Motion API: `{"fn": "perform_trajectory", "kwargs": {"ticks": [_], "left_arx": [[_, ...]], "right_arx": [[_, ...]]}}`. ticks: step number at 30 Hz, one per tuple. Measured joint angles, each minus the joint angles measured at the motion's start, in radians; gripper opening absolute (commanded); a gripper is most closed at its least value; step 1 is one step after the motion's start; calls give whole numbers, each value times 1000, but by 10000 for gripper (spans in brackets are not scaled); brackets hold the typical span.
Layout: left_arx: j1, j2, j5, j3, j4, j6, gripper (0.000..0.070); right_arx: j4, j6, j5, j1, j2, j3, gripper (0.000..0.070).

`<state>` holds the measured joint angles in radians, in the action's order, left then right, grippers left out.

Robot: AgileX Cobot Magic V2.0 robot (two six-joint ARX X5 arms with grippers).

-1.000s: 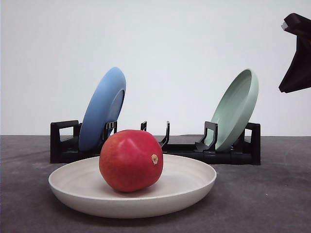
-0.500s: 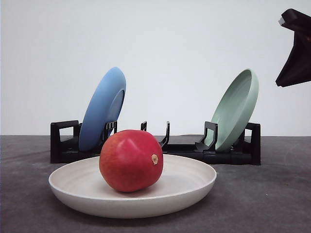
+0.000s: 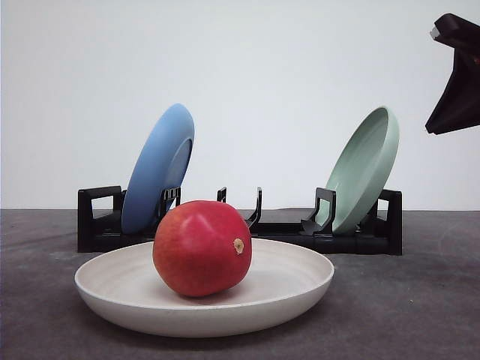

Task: Place pomegranate in white plate

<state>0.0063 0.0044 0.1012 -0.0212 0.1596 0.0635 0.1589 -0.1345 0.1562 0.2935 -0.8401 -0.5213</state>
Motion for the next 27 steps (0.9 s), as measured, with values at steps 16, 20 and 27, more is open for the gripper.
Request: {"fn": "perform_trajectory", "kwargs": {"ticks": [16, 20, 27], "left_arx": [[0, 0, 0, 0, 0, 0, 0], [0, 0, 0, 0, 0, 0, 0], [0, 0, 0, 0, 0, 0, 0]], "right_arx": [[0, 0, 0, 0, 0, 0, 31], [38, 45, -23, -6, 29, 1, 31], [57, 102, -107, -72, 227, 102, 31]]}}
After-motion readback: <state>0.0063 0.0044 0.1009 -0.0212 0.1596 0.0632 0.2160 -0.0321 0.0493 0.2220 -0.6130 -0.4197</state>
